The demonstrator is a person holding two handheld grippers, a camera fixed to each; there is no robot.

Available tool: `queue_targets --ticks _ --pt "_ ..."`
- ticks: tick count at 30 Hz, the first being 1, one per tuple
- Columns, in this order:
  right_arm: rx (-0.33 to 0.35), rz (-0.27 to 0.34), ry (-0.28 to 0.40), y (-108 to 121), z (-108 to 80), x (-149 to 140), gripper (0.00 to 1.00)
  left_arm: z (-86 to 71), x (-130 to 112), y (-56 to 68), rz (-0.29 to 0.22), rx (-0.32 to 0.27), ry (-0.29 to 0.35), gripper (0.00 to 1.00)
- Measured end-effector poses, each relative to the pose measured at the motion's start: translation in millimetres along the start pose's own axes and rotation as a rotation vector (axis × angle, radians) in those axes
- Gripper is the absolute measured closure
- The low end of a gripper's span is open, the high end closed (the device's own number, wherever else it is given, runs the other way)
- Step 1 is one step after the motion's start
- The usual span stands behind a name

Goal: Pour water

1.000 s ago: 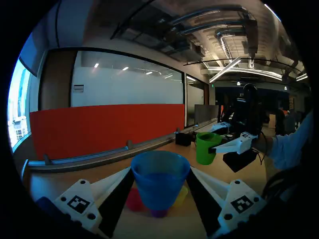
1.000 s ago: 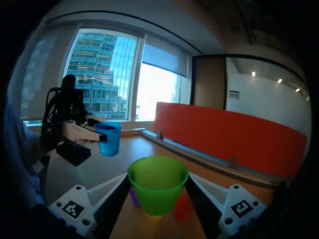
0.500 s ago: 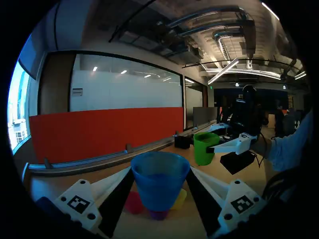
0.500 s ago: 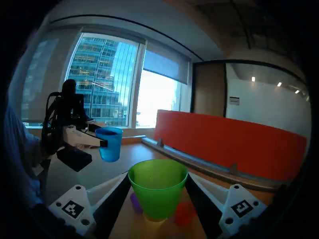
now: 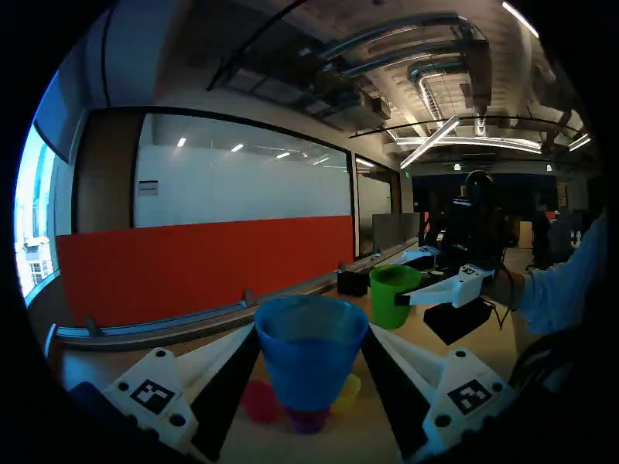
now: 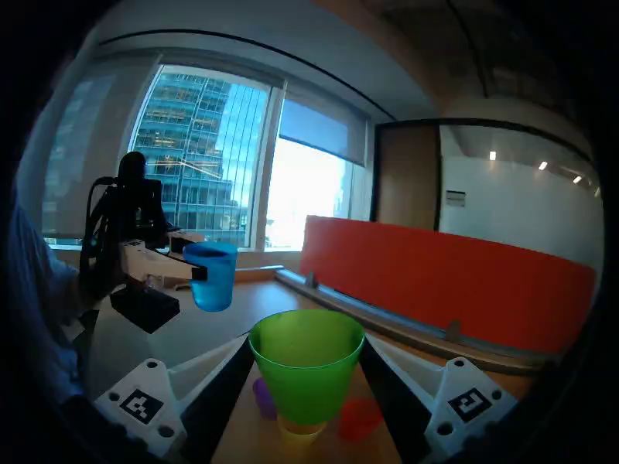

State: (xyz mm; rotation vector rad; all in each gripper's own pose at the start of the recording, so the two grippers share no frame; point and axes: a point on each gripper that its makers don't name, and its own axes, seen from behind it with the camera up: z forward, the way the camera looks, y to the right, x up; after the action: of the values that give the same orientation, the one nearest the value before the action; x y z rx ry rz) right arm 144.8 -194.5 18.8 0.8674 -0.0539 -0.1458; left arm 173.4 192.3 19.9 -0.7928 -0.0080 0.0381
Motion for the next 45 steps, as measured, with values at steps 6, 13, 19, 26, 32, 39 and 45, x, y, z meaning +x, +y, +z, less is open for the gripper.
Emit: queue_targets --ticks 6,13,19,26,32,39,45 --pt "0.012 0.009 0.004 -3 1.4 1 0.08 2.4 2 -2.8 0.022 0.009 0.003 0.14" --pt "0.036 0.017 0.007 -10 3.7 -1 0.08 2.7 10 -4.4 0.071 0.019 0.014 0.14" --pt "0.060 0.022 0.008 -18 7.6 -2 0.08 1.4 19 -4.0 0.119 0.024 0.024 0.14" --pt "0.086 0.025 0.008 -30 11.5 -5 0.08 0.6 26 -5.0 0.189 0.043 0.028 0.14" --pt "0.105 0.029 0.012 -38 15.0 -8 0.08 -0.8 35 -7.0 0.236 0.061 0.040 0.14" --pt "0.123 0.034 0.017 -46 18.4 -8 0.08 -0.7 44 -8.7 0.309 0.082 0.046 0.14" --pt "0.143 0.042 0.021 -54 22.7 -10 0.08 1.8 51 -6.7 0.377 0.093 0.049 0.14"
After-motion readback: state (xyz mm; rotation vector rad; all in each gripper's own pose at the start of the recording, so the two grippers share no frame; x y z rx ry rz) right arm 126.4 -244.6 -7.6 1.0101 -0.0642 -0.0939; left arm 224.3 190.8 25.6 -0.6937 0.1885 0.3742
